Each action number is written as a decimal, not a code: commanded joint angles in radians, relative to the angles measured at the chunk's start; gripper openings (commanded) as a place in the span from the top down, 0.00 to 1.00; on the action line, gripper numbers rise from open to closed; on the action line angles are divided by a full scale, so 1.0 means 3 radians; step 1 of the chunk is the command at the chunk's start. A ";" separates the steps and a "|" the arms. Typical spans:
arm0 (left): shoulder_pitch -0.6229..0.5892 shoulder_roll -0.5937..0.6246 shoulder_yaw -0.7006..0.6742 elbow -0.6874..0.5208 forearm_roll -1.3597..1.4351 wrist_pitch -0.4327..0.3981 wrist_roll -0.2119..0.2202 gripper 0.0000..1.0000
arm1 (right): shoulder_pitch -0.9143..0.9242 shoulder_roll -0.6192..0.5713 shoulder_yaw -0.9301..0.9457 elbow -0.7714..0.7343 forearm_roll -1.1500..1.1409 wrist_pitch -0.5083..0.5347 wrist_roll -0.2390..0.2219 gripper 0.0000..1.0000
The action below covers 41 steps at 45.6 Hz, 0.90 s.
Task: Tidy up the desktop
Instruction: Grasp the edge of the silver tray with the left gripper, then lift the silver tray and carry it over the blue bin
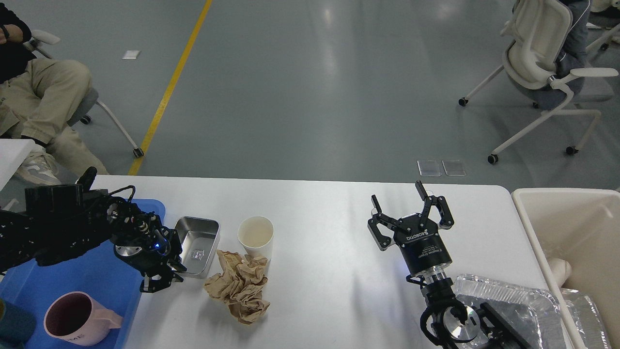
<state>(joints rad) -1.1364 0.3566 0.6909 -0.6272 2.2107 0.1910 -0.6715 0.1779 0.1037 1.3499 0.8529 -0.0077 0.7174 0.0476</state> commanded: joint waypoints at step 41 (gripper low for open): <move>-0.0471 0.0182 -0.0069 -0.0154 -0.0221 0.0028 -0.0037 1.00 | 0.0026 0.0017 -0.0005 -0.0010 -0.0005 -0.0003 0.0000 0.00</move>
<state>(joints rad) -1.2274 0.3798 0.6738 -0.6294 2.1503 0.1983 -0.6807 0.1831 0.1074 1.3483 0.8498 -0.0077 0.7163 0.0476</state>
